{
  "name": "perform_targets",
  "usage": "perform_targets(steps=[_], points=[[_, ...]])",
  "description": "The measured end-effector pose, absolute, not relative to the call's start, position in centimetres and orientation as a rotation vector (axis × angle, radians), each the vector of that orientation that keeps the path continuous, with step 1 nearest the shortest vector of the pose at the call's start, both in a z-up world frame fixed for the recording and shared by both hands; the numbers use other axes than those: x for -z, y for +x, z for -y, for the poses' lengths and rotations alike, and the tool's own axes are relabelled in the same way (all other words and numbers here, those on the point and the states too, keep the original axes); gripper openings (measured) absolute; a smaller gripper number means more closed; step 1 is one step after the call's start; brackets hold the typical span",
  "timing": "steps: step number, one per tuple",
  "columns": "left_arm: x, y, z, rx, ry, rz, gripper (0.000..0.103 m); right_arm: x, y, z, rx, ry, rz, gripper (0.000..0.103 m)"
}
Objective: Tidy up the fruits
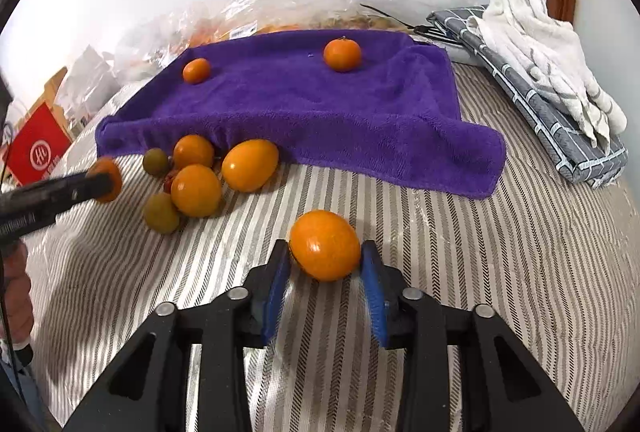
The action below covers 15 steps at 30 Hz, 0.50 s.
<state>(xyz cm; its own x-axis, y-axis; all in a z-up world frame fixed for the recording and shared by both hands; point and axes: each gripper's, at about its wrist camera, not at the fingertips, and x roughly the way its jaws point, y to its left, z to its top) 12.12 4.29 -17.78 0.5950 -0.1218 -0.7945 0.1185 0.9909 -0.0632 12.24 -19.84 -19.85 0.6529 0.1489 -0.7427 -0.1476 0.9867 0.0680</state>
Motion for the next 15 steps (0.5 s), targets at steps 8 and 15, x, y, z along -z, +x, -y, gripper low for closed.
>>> perform_targets(steps=[8,15], points=[[19.1,11.2,-5.6,0.123,-0.049,-0.878,0.040,19.9,12.9,19.3,-0.162,0.021,-0.837,0.055],[19.2,11.1,-5.6,0.158,-0.082,-0.875,0.055,19.9,13.1,19.7,-0.183,0.053,-0.839,0.056]])
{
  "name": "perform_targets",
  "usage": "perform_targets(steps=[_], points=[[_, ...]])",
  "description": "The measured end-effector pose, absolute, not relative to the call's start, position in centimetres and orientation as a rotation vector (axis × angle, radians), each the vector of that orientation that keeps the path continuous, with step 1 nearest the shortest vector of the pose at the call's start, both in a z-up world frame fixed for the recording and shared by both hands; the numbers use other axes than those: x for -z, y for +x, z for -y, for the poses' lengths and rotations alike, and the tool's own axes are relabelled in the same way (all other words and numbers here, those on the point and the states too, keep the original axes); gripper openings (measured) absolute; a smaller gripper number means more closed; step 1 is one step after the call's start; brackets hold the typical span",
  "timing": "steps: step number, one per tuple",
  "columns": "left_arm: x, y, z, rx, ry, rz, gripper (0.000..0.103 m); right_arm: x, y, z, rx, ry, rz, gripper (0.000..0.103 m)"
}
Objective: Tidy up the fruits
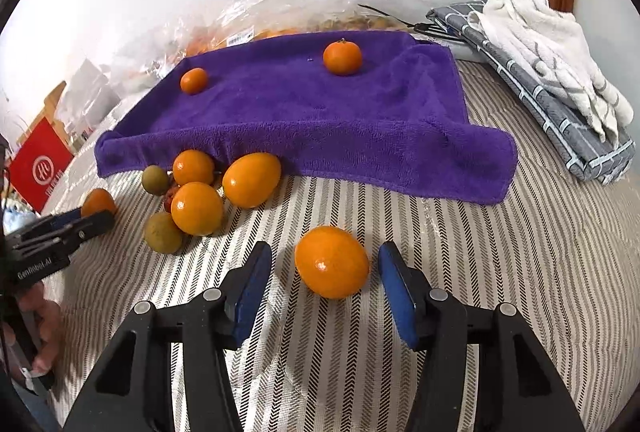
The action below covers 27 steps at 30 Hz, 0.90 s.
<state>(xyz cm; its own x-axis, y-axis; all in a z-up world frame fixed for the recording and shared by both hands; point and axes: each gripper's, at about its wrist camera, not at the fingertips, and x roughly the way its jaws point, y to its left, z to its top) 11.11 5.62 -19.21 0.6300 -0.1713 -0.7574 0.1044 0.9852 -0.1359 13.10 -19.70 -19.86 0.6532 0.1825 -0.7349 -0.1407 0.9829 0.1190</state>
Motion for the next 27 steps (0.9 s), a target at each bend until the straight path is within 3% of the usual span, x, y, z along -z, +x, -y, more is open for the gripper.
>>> perform_targets(steps=[2,8,10,12,14,23,27], points=[[19.3,11.2,-5.2,0.169,-0.074,-0.879,0.063,19.8,13.1,20.1,-0.197,0.071,-0.840,0.056],[19.4,11.3,-4.1,0.144,-0.007,-0.890,0.063,19.8,13.3,20.3,-0.208,0.104,-0.840,0.055],[19.4,11.3,-4.1,0.146,-0.011,-0.889,0.063,19.8,13.1,20.0,-0.186,0.071,-0.836,0.050],[19.3,11.3,-4.3,0.135,-0.019,-0.885,0.056,19.8,13.0,19.4,-0.139,0.022,-0.835,0.039],[19.2,11.3,-4.7,0.104,-0.027,-0.878,0.039,19.8,12.9,19.1,-0.115,-0.009,-0.835,0.035],[18.9,10.4,-5.8,0.109,-0.094,-0.878,0.039,19.8,12.4,19.0,-0.140,-0.038,-0.835,0.035],[16.3,9.6,-5.9,0.134,-0.059,-0.823,0.039,19.4,12.5,19.3,-0.149,-0.034,-0.852,0.035]])
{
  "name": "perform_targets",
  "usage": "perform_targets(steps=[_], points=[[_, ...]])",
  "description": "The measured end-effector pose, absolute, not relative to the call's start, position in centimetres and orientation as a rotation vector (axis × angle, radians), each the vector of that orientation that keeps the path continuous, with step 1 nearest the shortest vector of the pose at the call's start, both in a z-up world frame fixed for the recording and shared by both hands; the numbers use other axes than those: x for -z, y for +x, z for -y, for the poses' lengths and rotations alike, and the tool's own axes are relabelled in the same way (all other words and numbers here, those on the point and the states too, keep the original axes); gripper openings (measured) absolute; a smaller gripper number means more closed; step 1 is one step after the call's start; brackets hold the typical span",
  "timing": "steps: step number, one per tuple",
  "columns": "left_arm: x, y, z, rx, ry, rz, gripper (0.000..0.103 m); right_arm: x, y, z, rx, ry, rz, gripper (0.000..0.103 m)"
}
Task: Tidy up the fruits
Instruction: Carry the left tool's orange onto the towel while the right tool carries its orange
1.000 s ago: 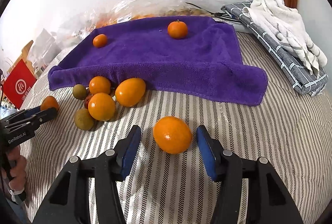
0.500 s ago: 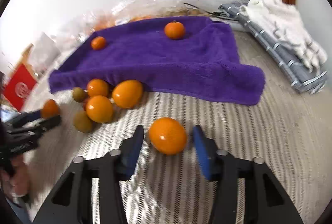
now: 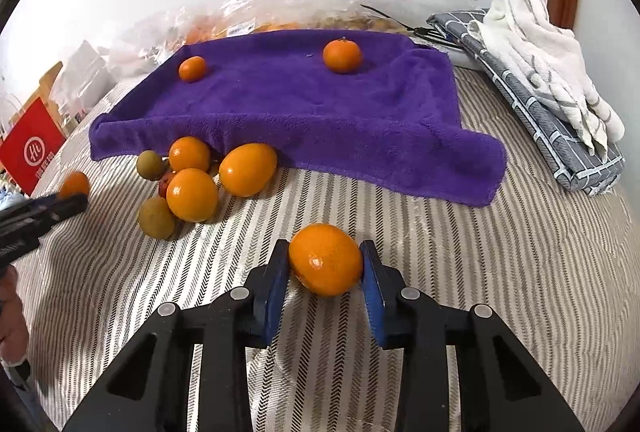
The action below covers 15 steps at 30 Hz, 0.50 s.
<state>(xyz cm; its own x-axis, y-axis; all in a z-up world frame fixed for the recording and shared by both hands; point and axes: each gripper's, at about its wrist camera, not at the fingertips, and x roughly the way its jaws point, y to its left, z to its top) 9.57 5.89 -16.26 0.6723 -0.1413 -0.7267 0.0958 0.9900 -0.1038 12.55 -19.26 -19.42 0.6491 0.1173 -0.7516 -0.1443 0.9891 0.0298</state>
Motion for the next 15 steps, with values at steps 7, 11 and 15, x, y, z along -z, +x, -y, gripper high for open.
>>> perform_targets(steps=[7,11,15], points=[[10.0,12.2,-6.1,0.152,-0.064,-0.701,0.039,13.0,13.5,18.8,-0.151,-0.026,-0.730,0.035],[7.5,14.8,-5.7,0.156,-0.100,-0.645,0.039,9.5,15.6,18.2,-0.144,-0.028,-0.662,0.035],[6.0,17.5,-5.3,0.185,-0.131,-0.583,0.039,7.4,19.1,17.3,-0.140,-0.031,-0.623,0.035]])
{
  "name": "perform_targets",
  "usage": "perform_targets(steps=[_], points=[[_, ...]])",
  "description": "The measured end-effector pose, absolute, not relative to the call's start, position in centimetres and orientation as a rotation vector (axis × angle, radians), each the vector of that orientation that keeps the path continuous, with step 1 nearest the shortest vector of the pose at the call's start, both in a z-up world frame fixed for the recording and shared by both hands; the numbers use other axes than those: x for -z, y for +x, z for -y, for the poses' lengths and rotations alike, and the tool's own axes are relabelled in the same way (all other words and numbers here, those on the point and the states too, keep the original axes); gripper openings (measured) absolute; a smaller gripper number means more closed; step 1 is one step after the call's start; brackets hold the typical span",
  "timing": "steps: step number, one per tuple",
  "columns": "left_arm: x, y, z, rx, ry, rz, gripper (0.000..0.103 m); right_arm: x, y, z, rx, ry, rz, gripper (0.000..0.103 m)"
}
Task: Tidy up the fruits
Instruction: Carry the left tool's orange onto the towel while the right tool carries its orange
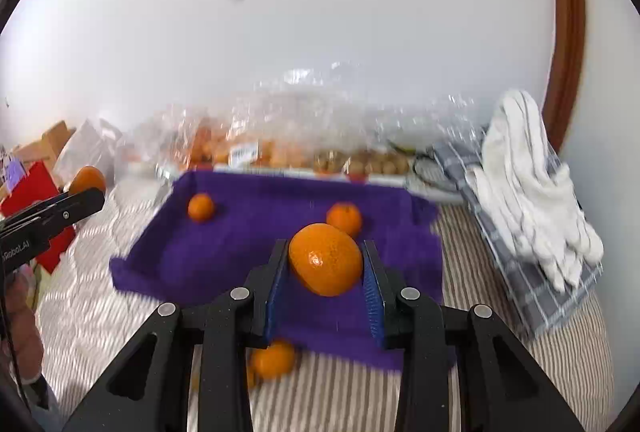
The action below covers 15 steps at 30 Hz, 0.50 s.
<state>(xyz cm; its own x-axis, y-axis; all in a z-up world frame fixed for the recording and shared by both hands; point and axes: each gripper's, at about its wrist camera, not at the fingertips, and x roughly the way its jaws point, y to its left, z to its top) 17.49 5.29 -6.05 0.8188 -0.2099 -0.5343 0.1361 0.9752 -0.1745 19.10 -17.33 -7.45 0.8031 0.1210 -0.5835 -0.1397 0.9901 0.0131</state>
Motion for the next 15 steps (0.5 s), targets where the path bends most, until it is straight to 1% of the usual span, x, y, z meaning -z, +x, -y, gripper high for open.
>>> perform_targets(steps=[3,8,11,15], points=[[6.7,19.8,-4.8,0.189,-0.142,-0.576,0.039,7.6,21.6,16.9,-0.147,-0.011,-0.623,0.035],[11.1,22.8,-4.9,0.188,-0.169,-0.638,0.039,10.7,24.6,16.4,-0.120,-0.008,-0.666,0.035],[12.8,23.1,-5.4,0.204,-0.163,-0.655,0.039,12.7,25.8,16.7,-0.126,-0.012,-0.695,0.035],[14.0,23.8,-5.9,0.190,-0.200,-0.679,0.039,14.1,26.5,16.8,-0.118,-0.041,-0.717,0.035]])
